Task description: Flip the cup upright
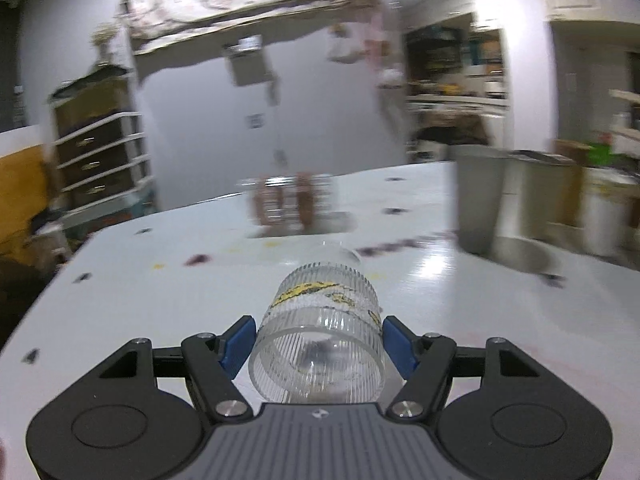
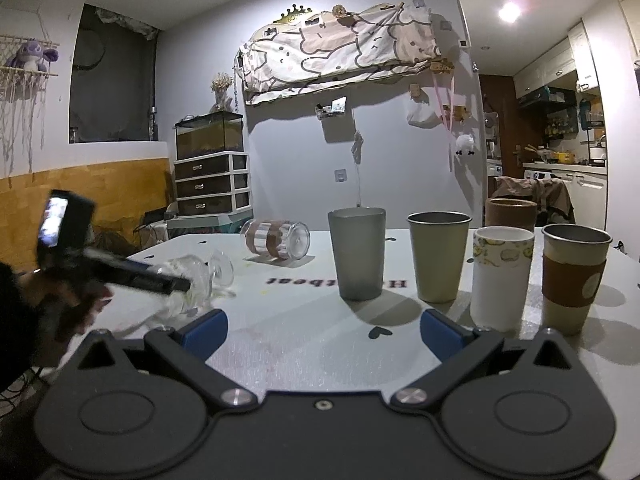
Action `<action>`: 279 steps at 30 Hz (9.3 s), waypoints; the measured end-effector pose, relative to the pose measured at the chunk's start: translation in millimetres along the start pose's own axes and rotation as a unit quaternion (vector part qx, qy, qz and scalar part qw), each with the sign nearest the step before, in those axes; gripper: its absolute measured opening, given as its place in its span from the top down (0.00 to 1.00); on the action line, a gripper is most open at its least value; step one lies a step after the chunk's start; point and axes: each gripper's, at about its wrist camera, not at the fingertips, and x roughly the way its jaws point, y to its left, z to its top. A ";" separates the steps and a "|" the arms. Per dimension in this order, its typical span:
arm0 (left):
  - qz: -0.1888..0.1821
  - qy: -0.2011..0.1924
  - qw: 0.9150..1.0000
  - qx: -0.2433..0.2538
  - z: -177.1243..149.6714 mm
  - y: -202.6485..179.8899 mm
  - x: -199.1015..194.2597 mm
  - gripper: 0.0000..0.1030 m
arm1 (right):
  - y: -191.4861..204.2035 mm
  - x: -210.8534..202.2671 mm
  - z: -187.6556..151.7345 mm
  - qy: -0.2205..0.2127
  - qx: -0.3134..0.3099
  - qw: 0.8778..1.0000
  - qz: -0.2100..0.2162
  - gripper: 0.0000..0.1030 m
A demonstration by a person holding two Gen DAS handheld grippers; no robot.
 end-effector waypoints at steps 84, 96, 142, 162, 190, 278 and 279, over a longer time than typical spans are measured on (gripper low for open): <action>-0.235 0.096 0.953 -0.166 5.8 -67.5 5.4 0.27 | 1.3 60.2 -5.8 0.289 0.155 0.925 0.193 0.43; -0.231 0.102 0.951 -0.177 3.6 -63.3 15.1 0.32 | -20.5 48.7 -2.3 0.266 0.168 0.934 0.167 0.22; -0.215 0.012 0.973 -0.085 12.5 -89.6 -11.0 0.30 | -33.4 129.6 102.7 0.269 0.049 0.960 0.058 0.27; -0.181 -0.014 0.982 -0.057 2.2 -88.2 -14.3 0.30 | -47.0 170.6 99.2 0.183 -0.064 0.974 -0.119 0.27; -0.062 -0.088 0.993 -0.045 0.0 -91.0 -43.0 0.00 | -35.9 6.6 39.5 0.033 -0.005 0.992 -0.122 0.08; -0.042 -0.082 0.994 -0.053 -19.0 -94.3 -55.4 0.00 | -34.6 -28.3 8.6 0.022 -0.010 0.987 -0.159 0.00; -0.042 -0.082 0.994 -0.053 -19.0 -94.4 -55.3 0.00 | -34.6 -28.2 8.5 0.022 -0.010 0.987 -0.159 0.00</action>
